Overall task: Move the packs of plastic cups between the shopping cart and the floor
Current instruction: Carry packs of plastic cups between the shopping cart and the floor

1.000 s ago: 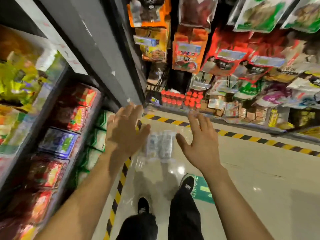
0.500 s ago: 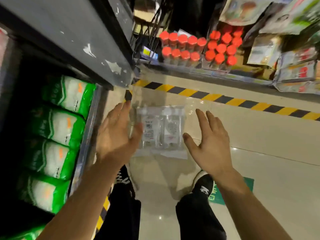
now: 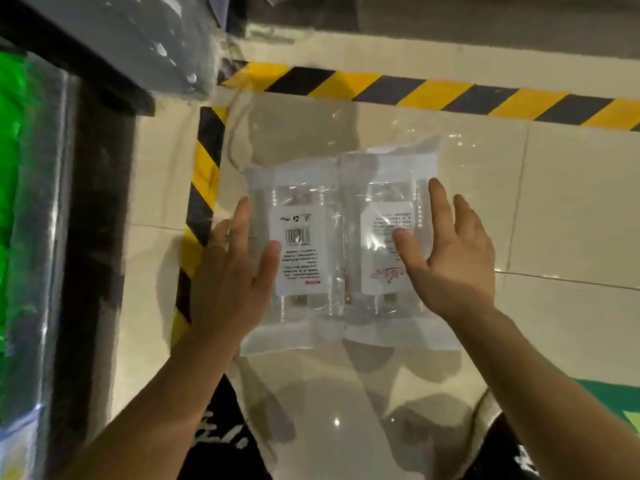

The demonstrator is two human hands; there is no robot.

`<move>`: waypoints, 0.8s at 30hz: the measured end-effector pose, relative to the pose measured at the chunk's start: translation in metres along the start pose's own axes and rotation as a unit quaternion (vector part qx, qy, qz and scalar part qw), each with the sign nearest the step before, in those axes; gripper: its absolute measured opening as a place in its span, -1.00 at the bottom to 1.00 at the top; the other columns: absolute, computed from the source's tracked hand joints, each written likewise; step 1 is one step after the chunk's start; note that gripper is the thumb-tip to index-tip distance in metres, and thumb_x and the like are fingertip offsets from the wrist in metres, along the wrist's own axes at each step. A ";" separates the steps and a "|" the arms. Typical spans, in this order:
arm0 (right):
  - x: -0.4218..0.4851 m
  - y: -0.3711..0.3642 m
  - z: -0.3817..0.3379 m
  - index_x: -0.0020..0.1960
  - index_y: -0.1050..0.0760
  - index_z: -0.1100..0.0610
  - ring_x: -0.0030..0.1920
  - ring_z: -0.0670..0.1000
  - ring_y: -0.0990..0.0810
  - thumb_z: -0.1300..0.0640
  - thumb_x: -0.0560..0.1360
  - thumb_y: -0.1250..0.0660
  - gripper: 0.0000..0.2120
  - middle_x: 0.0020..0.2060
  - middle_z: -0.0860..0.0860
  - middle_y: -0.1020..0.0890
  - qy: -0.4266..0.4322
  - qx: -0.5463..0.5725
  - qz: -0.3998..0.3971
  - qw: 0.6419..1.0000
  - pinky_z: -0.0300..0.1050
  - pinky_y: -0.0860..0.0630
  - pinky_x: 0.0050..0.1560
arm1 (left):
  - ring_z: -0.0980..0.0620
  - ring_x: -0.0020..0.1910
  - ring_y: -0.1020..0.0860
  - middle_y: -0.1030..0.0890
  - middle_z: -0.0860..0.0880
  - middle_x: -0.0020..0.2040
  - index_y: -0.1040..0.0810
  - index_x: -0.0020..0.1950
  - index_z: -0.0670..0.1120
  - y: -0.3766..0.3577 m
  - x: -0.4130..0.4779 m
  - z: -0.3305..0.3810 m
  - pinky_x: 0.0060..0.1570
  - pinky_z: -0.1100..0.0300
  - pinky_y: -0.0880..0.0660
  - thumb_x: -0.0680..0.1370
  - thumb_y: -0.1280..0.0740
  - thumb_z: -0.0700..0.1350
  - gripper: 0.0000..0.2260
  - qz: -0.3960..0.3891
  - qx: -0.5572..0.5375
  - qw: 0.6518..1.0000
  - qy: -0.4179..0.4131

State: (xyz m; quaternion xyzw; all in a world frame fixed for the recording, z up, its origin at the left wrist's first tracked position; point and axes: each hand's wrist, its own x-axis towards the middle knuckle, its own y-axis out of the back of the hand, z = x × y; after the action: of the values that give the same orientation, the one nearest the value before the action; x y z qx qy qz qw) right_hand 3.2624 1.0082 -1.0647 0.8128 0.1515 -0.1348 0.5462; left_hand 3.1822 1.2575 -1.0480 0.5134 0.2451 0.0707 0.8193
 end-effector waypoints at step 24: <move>-0.074 0.201 0.068 0.59 0.06 -0.09 0.31 -0.12 -0.26 -0.14 0.63 -0.15 -0.37 0.47 0.08 -0.21 -0.009 0.163 0.184 0.969 -0.15 -0.38 0.11 | -0.11 0.31 -0.47 -0.38 -0.05 0.46 0.08 0.58 0.27 0.077 -0.027 0.223 0.31 -0.03 -0.42 0.57 -0.06 0.26 -0.39 0.039 -0.162 0.981 -0.099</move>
State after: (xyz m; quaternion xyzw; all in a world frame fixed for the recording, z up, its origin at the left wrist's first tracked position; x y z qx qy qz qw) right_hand 3.2698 0.8655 -0.8913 0.9037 -0.0299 -0.0622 0.4227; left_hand 3.2751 1.1036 -0.8935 0.3879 0.1277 0.0897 0.9084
